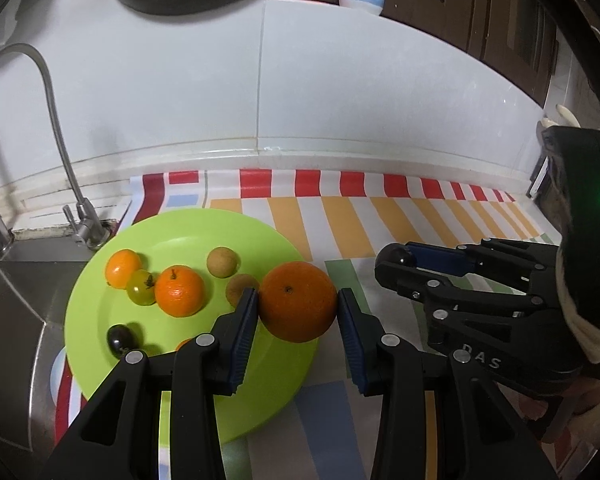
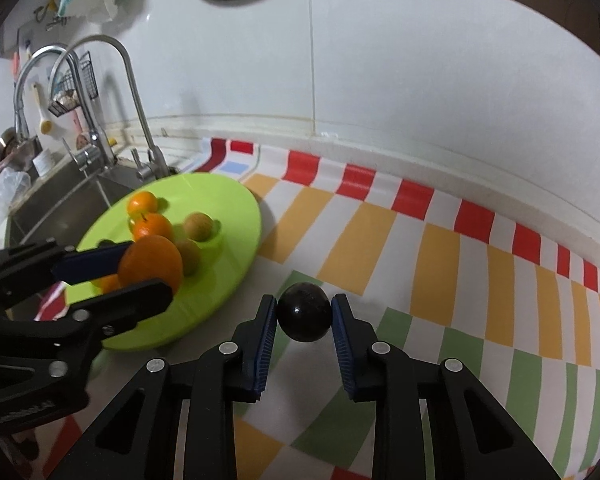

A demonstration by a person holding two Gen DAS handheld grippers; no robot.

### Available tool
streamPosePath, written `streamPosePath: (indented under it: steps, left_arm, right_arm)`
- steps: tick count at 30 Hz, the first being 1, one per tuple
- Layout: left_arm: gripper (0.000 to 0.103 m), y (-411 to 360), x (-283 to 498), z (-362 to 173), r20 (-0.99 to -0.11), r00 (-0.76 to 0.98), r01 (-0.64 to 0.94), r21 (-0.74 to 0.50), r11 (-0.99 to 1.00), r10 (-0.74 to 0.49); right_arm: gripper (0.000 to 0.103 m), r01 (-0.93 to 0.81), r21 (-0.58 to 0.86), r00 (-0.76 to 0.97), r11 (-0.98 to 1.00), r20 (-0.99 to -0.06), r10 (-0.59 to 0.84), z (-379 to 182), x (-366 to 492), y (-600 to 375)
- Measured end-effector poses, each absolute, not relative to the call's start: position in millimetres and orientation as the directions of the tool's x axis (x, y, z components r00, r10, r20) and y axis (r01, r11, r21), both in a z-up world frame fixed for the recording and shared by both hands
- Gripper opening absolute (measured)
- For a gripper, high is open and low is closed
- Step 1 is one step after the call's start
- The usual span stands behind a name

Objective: Organize fruits
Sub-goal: 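Carry the orange and dark plum onto the green plate and open both tools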

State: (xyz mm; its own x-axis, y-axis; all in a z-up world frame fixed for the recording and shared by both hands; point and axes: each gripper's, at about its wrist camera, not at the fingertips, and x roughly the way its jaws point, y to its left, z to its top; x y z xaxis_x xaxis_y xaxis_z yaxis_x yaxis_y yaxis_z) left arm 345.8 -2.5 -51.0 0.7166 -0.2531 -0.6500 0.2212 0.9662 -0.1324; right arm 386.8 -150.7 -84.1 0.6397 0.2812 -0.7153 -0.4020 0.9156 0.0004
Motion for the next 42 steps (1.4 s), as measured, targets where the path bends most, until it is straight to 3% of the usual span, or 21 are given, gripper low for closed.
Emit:
streamPosePath:
  steps: [27,42]
  left_arm:
    - [0.040,48.3,297.2,2.3,-0.523,0.839,0.126,-0.084,0.989,-0.151]
    - [0.040,80.7,340.7,-9.3,-0.525,0.845,0.084,-0.062,0.995,-0.104]
  right_arm:
    - [0.029,-0.476,0.000,0.708,0.880,-0.593,0.383,-17.2,337.8,-104.0]
    - [0.029,-0.480,0.000,0.687,0.877,-0.622,0.376,-32.9,380.6,-69.6]
